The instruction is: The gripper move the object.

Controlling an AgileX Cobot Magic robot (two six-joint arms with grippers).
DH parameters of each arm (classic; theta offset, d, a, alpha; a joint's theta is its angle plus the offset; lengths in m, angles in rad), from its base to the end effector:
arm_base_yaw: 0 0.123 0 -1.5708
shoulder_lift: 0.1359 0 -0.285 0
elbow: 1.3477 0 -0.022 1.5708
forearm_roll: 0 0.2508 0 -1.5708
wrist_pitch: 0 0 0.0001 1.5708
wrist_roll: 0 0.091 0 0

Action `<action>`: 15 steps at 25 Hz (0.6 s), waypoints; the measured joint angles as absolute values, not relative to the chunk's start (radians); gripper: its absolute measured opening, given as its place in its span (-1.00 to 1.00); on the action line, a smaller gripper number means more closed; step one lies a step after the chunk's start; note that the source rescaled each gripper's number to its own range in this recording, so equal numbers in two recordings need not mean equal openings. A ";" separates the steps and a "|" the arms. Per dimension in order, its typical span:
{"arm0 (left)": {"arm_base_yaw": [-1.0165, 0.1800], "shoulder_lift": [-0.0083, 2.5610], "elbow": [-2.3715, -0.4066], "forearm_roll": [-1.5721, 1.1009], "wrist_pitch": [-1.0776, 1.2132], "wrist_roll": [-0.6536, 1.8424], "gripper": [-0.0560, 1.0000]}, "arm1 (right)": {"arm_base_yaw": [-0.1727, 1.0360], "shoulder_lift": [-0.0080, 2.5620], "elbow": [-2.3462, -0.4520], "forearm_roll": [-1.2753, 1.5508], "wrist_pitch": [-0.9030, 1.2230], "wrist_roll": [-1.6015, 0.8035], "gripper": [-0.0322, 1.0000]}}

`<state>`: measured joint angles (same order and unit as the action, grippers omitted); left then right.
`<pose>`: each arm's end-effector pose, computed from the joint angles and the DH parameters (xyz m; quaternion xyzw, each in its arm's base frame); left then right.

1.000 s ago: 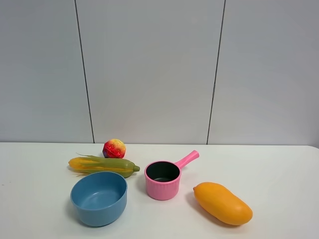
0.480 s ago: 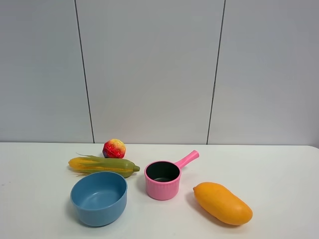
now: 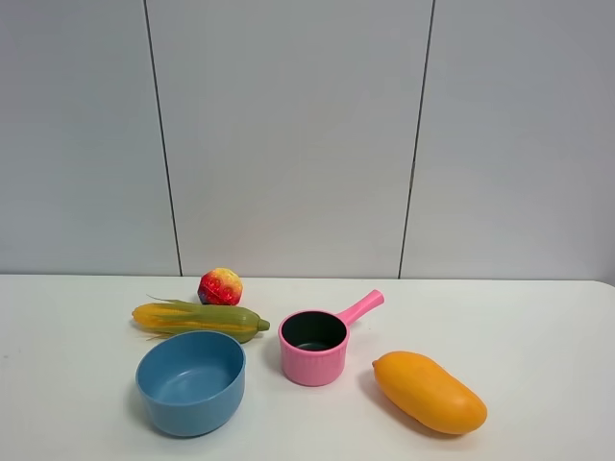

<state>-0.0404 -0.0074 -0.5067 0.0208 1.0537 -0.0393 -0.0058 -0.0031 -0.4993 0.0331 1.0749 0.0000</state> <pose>-0.0064 0.0019 0.2797 0.0000 0.8476 -0.0108 0.5305 -0.0058 0.0027 0.2760 0.0017 0.8562 0.0150 0.5165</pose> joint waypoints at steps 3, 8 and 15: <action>-0.040 -0.007 -0.507 0.021 1.054 -0.039 1.00 | -0.006 -0.003 -0.499 0.033 1.075 0.000 1.00; -0.040 -0.007 -0.507 0.021 1.054 -0.039 1.00 | -0.006 -0.003 -0.499 0.033 1.075 0.000 1.00; -0.040 -0.007 -0.507 0.021 1.054 -0.038 1.00 | -0.006 -0.003 -0.499 0.033 1.075 0.000 1.00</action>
